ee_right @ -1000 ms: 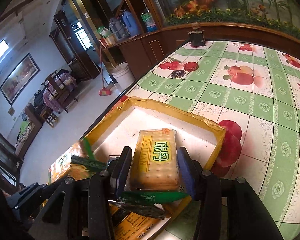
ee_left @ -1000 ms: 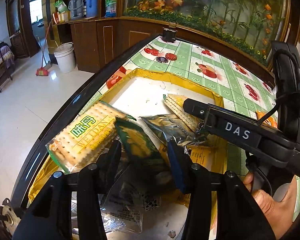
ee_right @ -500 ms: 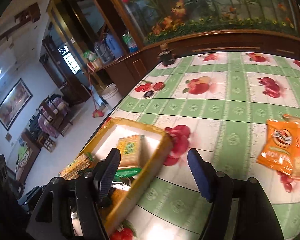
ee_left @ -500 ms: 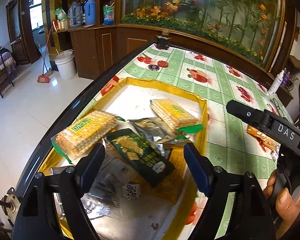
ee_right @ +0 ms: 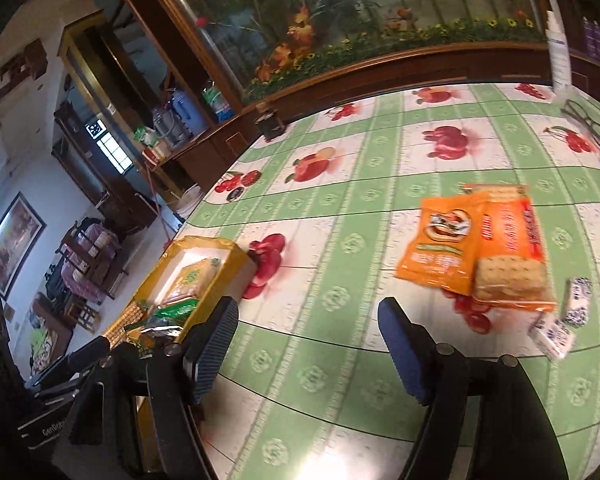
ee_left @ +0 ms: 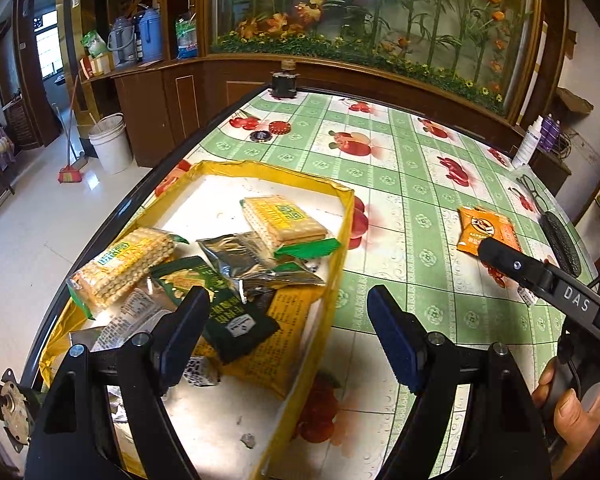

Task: Organize snacks
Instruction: 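Return both grippers to the last snacks on the table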

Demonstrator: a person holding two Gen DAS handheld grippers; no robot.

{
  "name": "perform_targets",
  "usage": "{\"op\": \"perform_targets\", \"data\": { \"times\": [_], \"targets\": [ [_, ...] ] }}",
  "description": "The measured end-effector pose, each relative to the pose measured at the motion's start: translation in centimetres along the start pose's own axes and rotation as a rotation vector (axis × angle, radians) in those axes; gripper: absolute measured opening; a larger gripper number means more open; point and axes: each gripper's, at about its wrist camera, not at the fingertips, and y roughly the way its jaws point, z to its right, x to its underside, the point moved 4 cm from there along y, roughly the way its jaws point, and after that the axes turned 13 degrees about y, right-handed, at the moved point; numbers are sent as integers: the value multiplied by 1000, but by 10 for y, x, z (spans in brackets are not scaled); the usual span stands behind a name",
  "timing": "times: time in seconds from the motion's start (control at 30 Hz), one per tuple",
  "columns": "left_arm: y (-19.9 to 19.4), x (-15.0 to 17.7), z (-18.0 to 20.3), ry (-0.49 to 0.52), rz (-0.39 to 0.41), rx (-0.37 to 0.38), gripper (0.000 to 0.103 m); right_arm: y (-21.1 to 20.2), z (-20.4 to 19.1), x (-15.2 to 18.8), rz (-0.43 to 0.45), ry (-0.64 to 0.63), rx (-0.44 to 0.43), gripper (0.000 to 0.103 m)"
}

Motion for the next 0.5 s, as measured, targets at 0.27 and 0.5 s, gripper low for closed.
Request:
{"op": "perform_targets", "data": {
  "times": [0.27,0.5],
  "targets": [
    [8,-3,31,38,-18,50,81,-38,53,-2,59,38,77,80],
    [15,-4,65,94,-37,91,81,-54,100,2,60,82,156,81]
  ]
}}
